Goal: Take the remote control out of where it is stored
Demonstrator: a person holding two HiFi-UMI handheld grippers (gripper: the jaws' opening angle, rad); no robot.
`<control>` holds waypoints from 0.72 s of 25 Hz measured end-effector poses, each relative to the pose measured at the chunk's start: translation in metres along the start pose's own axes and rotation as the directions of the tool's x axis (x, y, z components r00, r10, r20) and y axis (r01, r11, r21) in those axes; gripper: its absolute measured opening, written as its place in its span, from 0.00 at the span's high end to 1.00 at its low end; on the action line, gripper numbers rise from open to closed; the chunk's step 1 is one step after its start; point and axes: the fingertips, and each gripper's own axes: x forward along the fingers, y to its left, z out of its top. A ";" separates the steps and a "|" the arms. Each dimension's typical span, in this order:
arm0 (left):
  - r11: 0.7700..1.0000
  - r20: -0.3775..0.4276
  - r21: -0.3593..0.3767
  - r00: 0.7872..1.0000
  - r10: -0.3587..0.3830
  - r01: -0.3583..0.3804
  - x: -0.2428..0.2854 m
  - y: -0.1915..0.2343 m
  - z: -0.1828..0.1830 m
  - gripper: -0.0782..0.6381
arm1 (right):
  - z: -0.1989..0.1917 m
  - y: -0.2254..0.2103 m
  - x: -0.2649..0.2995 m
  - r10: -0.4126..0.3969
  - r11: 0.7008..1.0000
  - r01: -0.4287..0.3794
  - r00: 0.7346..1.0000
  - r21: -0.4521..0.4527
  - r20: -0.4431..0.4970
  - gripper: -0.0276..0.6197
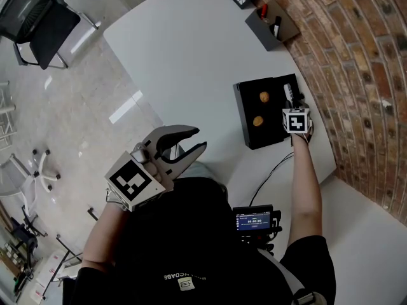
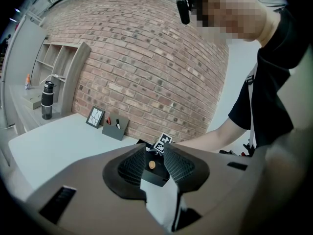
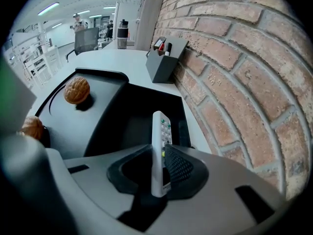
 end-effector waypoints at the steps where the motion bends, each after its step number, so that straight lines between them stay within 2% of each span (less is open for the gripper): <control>1: 1.000 -0.001 -0.001 1.000 -0.001 0.001 0.000 0.000 0.000 0.76 | 0.000 0.002 -0.001 0.017 1.000 -0.017 1.000 0.018 0.005 0.83; 5: 1.000 -0.006 -0.001 1.000 -0.007 0.007 0.002 -0.002 -0.002 0.76 | 0.007 0.009 -0.007 0.096 0.987 -0.101 0.994 0.124 0.048 0.83; 10: 1.000 0.004 0.010 1.000 -0.013 0.013 0.004 -0.005 0.001 0.76 | 0.018 0.005 -0.022 0.111 0.971 -0.132 0.987 0.199 0.112 0.83; 18: 0.999 0.019 0.030 0.999 -0.027 0.027 0.003 -0.004 0.008 0.76 | 0.045 0.010 -0.067 0.147 0.929 -0.228 0.950 0.292 0.275 0.83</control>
